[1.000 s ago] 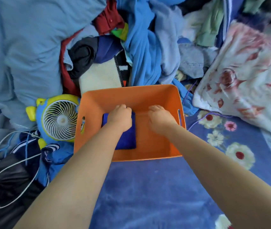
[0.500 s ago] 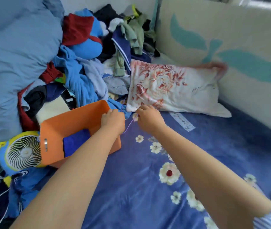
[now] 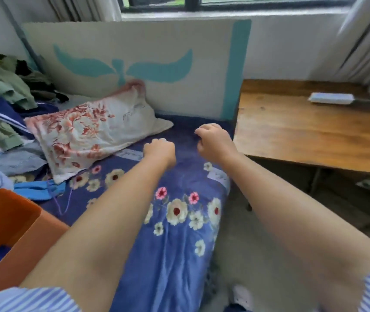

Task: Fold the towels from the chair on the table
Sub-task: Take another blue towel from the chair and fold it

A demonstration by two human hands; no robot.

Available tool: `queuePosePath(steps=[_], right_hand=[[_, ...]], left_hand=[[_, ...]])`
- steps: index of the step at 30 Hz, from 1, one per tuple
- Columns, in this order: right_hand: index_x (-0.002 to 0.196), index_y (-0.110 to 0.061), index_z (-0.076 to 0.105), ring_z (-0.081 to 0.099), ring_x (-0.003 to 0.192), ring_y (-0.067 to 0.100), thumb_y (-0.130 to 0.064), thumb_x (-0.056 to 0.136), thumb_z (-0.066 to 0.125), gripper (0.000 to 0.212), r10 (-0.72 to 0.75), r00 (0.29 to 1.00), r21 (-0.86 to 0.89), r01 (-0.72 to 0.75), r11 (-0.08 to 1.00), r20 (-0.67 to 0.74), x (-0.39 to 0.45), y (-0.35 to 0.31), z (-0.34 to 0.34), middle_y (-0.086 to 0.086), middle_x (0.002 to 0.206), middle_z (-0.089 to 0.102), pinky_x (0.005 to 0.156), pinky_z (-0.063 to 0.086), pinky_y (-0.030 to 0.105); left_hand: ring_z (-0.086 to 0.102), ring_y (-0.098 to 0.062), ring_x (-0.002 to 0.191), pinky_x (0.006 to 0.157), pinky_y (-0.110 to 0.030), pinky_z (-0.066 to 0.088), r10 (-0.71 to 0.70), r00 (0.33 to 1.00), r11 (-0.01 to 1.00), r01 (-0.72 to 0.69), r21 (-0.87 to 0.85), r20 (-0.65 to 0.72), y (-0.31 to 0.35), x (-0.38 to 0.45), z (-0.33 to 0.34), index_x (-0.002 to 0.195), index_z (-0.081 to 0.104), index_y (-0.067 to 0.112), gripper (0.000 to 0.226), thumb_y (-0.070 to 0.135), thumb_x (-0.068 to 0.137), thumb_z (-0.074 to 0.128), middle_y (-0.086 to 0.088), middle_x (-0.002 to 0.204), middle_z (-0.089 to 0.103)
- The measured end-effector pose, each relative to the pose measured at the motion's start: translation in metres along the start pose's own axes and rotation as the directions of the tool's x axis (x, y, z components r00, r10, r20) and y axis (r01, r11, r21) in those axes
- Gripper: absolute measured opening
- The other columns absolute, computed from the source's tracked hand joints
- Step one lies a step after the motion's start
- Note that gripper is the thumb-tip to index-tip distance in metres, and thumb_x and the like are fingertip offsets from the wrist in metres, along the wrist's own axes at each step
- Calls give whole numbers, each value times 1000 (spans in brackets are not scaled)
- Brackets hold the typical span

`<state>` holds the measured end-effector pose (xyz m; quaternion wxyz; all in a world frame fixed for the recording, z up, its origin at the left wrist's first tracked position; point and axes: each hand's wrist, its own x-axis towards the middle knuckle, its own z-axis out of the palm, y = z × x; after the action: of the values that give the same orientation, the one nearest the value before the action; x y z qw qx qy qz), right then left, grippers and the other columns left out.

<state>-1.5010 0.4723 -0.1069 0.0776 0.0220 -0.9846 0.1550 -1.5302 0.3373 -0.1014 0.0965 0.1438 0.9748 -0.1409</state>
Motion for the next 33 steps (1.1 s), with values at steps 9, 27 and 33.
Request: queuePosePath(steps=[9,27,33], right_hand=[[123,-8,52,42,123,29,-13,90,43,35,393,915,-37,-397,917,-94,-108,203,-90,12,130,51,101,37,40],[124,-5,52,42,125,27,-9,90,41,36,571,793,-44,-591,805,-213,-195,523,-219,12,132,52,102,36,38],[125,-6,52,41,125,27,-8,90,42,36,632,739,-17,-653,757,-232,-180,620,-239,11,131,52,101,36,38]], left_hand=[[46,-28,115,79,-33,37,358,923,933,-359,19,-141,229,7,-69,120,52,8,35,7,86,43,-11,122,50],[49,-24,96,69,-30,38,577,791,811,-585,28,-201,577,45,-178,109,58,9,25,10,88,45,-10,104,54],[50,-30,109,79,-34,42,648,735,751,-660,12,-200,664,97,-209,116,56,6,31,8,86,46,-15,116,55]])
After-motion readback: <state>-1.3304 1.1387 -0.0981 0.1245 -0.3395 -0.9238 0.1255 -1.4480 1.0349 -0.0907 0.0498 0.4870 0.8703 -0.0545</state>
